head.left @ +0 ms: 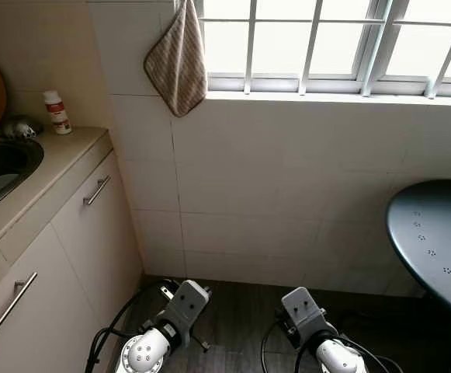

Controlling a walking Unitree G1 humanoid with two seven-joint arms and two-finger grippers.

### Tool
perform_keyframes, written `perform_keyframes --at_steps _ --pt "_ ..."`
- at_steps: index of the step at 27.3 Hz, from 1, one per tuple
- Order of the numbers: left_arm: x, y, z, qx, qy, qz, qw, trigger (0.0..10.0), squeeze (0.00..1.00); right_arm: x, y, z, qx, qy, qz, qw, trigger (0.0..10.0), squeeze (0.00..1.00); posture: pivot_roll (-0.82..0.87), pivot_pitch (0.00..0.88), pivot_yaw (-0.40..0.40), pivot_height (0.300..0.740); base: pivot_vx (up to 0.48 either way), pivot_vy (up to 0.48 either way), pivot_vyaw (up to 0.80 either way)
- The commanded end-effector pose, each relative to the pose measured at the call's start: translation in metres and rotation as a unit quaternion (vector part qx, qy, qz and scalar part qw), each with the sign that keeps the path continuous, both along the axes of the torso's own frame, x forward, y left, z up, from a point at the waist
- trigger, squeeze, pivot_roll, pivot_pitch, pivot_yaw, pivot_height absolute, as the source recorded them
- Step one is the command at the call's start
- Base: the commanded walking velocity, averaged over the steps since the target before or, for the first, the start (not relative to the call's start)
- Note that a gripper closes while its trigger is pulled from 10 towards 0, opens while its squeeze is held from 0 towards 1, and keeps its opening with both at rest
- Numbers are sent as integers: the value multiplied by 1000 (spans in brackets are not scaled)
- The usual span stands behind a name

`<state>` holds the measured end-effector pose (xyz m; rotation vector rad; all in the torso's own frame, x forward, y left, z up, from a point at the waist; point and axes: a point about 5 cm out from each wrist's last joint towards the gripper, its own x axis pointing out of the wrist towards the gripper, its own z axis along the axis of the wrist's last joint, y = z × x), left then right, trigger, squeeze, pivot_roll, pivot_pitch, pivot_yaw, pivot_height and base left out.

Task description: Kitchen organization

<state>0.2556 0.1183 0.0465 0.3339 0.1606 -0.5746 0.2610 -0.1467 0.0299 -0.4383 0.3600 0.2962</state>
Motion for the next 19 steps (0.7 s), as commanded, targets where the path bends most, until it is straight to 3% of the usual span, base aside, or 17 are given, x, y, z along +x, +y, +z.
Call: perform_keyframes --at_steps 1,15,19 --pt "-1 2 -2 2 3 0 1000 10000 0 0 -1 2 5 -3 -3 1000 10000 0 5 0 3 740 0 0 0" --pt "-1 5 -4 9 11 2 1000 10000 0 -1 0 3 15 -9 -2 1000 10000 0 5 0 8 740 0 0 0" --pt "-5 6 -5 50 14 -3 999 10000 0 -8 0 -2 -21 22 13 999 10000 0 3 0 9 740 0 0 0"
